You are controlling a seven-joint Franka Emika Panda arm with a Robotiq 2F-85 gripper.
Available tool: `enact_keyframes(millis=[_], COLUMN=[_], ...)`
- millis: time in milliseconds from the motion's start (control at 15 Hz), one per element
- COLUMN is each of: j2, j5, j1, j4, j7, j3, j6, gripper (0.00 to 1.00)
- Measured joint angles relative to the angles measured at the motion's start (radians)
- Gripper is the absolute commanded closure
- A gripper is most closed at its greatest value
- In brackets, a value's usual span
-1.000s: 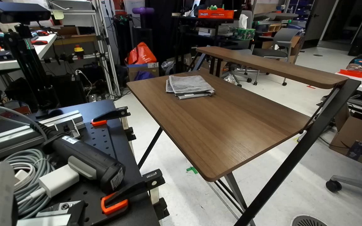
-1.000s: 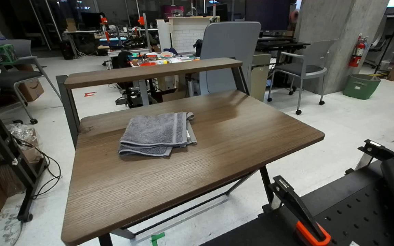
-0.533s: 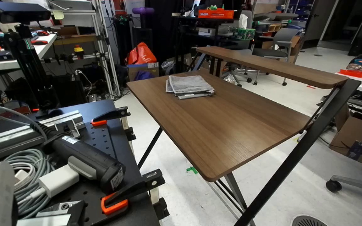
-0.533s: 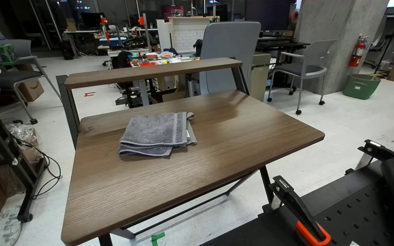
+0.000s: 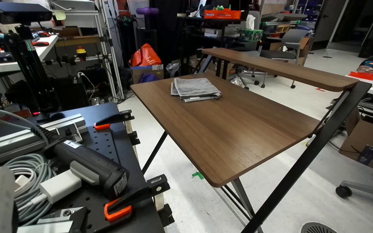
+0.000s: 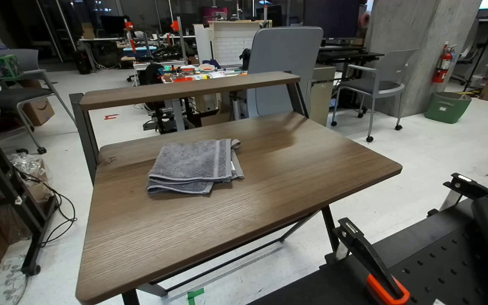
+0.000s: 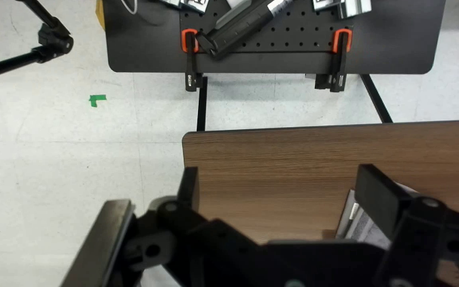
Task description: Slide the towel to the right
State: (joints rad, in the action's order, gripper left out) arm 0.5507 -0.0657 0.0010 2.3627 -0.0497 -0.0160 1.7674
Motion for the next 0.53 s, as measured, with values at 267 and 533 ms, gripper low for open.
enact_keyframes(millis=[267, 533], j2=[-0.208, -0.455], j5=[0.038, 0.037], j1=[0.019, 0.058], j4=[-0.023, -0.09], j7=[0.126, 0.259], j3=[0.065, 0.134], j6=[0.165, 0.277], gripper=[0.0, 0.0])
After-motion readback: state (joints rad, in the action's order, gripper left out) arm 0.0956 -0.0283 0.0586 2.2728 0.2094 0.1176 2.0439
